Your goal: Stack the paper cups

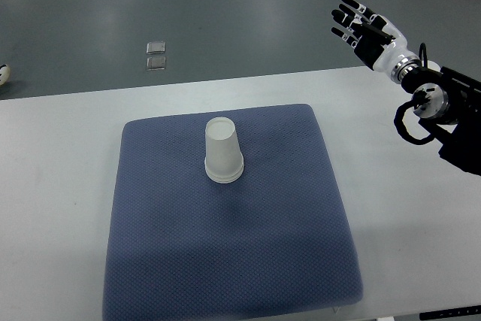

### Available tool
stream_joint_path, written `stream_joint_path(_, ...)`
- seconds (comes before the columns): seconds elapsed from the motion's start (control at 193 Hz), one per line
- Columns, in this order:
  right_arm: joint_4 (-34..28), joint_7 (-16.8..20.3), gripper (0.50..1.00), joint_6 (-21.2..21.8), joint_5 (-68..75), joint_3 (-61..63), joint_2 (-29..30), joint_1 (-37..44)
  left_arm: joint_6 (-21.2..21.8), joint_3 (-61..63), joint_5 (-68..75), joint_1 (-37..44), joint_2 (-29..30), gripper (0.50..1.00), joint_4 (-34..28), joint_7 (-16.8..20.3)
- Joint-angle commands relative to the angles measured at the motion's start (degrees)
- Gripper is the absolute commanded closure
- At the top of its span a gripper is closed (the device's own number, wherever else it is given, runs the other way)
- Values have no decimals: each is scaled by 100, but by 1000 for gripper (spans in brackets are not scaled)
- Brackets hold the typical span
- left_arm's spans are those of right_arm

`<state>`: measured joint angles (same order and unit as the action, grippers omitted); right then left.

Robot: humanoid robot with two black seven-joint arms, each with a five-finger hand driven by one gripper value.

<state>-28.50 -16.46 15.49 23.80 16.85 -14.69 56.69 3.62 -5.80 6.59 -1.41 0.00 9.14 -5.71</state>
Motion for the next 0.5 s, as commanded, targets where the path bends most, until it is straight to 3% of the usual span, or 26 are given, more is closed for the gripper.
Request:
stream_joint_path(0.0, -16, -7, 581, -3, 371, 11, 80, -79, 7, 0, 0, 0, 0, 500, 0, 0)
stream_joint_path(0.301, -16, -262, 581, 112, 336, 258, 195, -378, -1, 0, 0, 0, 0, 500, 0, 0)
stream_joint_path(0.409, -16, -639, 581, 226, 318, 266, 195, -483, -1, 0, 0, 0, 0, 500, 26, 0)
stream_joint_path(0.492, -16, -701, 581, 296, 318, 258, 195, -527, -1, 0, 0, 9, 0, 500, 70, 0)
